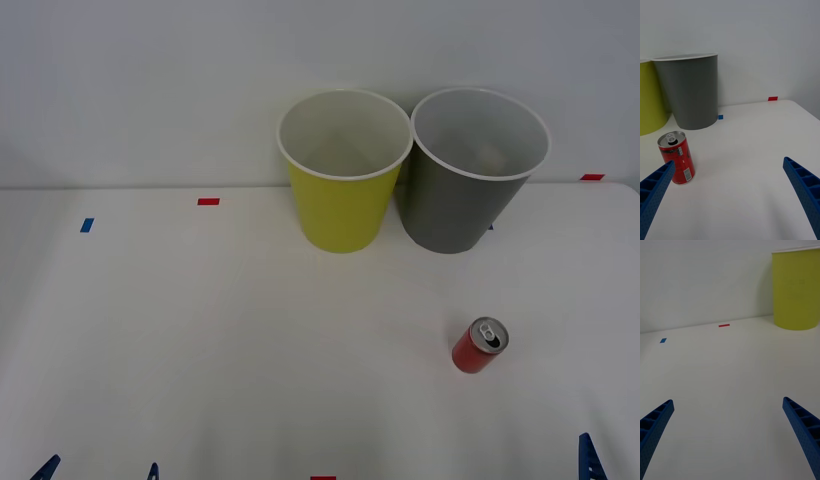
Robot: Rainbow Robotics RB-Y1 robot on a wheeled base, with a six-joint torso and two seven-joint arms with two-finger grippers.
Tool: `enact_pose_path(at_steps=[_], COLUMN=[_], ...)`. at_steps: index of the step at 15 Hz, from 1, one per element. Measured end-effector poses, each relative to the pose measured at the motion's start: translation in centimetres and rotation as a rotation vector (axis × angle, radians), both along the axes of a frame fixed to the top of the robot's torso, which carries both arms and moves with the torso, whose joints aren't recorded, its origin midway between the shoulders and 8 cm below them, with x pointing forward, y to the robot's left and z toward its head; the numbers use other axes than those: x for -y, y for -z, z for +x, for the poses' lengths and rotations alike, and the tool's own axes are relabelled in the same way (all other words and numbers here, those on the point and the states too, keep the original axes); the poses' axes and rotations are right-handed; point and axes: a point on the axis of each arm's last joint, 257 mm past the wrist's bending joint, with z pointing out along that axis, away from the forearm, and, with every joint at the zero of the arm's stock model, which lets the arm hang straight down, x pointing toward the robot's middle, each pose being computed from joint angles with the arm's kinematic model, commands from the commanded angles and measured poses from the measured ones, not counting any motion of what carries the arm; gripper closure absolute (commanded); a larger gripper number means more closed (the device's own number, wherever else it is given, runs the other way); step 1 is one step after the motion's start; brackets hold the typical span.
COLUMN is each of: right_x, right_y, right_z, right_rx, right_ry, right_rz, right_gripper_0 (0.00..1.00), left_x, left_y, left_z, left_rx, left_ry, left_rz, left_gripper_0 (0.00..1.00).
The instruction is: Put cans in the gray bin and PET bottles in the light green bin.
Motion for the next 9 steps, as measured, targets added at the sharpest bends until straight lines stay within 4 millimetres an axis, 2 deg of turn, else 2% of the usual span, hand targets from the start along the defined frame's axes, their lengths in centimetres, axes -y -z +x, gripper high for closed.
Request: enact_pose_path(at_steps=[6, 7, 8, 9], right_x=[0.0, -0.1, 0.0, -0.1], right_y=[0.0, 0.2, 1.1, 1.1], right_z=[0.0, 0.1, 0.0, 0.1], right_rx=[0.0, -0.001, -0.014, -0.001], right_ry=[0.0, 0.002, 0.012, 0.021], right_rz=[0.0, 0.003, 0.007, 0.005], right_gripper_0=[0.0, 0.0, 0.0, 0.0], left_x=[0.0, 0.0, 0.0, 0.0], left_y=[0.0, 0.0, 0.0, 0.0], left_z=[0.0, 0.0, 0.0, 0.0], left_rx=[0.0, 0.0, 0.0, 0.0], left_ry=[0.0, 0.0, 0.0, 0.0], left_rz=[0.0, 0.0, 0.0, 0.0], left_gripper_0=[0.0, 0.0, 0.0, 0.0])
